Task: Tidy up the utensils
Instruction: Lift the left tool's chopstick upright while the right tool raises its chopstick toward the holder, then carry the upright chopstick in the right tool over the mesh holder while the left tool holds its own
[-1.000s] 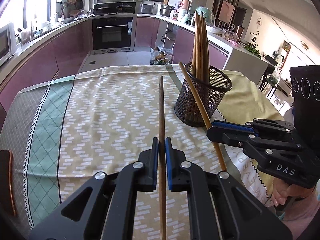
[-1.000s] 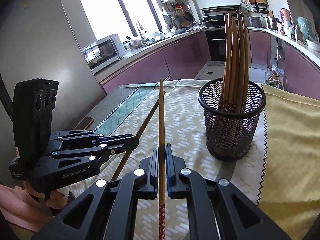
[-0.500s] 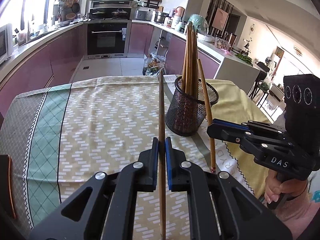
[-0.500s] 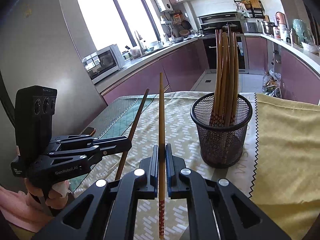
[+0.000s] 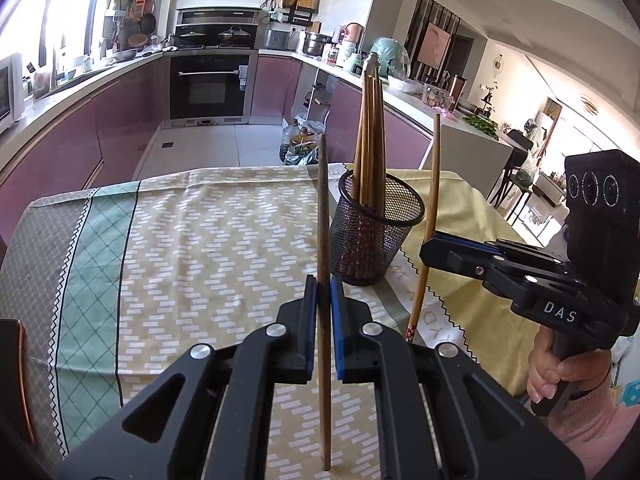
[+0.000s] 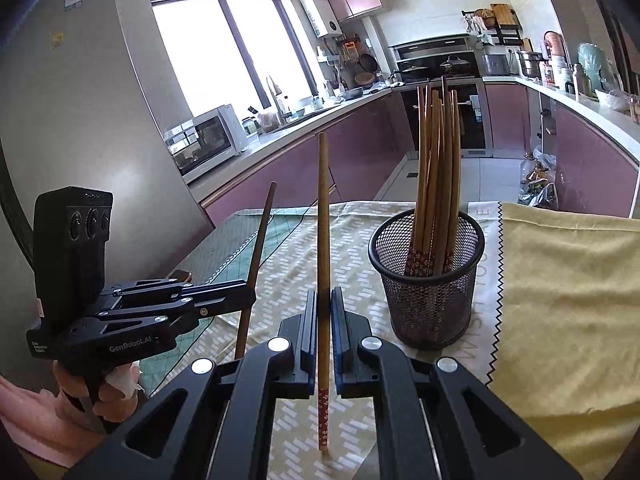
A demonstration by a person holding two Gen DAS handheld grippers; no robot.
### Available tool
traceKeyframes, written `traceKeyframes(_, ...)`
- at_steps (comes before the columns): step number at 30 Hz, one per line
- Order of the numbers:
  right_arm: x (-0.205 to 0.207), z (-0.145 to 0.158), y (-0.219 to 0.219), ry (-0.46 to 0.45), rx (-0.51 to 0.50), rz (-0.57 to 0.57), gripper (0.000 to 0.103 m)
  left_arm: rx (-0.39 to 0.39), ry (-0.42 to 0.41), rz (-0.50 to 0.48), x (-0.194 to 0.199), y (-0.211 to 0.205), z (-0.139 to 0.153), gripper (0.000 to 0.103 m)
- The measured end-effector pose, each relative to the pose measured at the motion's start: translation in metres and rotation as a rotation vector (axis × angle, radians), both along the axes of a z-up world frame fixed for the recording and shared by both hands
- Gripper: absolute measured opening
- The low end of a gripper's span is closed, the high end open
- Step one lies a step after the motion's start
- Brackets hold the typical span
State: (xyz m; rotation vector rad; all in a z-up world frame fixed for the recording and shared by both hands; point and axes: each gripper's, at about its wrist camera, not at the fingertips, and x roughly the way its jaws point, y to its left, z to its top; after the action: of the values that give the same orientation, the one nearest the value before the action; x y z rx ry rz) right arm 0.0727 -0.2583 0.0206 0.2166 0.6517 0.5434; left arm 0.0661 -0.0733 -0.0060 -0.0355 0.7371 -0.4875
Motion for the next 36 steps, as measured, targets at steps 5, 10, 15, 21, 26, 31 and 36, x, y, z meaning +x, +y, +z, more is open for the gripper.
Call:
traceKeyframes(5,-0.002,0.004,-0.003,-0.014,0.004,-0.004,0.006,-0.007,-0.014,-0.004,0.001,-0.001,0.004,0.008)
traceKeyframes(10,-0.001,0.008,-0.008,-0.027,0.008,-0.008,0.006,-0.015,-0.023,-0.009,0.001,-0.002,0.007,0.008)
traceKeyframes(15,0.001,0.013,-0.01,-0.039,0.014,-0.013,0.006,-0.022,-0.027,-0.01,0.002,-0.003,0.011,0.008)
traceKeyframes(21,0.002,0.018,-0.014,-0.053,0.013,-0.02,0.006,-0.028,-0.04,-0.01,0.003,-0.003,0.015,0.008)
traceKeyframes(26,0.001,0.021,-0.02,-0.066,0.015,-0.029,0.006,-0.031,-0.051,-0.011,0.003,-0.004,0.018,0.008)
traceKeyframes(31,0.001,0.024,-0.023,-0.077,0.013,-0.039,0.006,-0.035,-0.058,-0.013,0.003,-0.004,0.021,0.008)
traceKeyframes(36,0.0,0.026,-0.026,-0.085,0.012,-0.047,0.006,-0.036,-0.067,-0.013,0.003,-0.004,0.025,0.008)
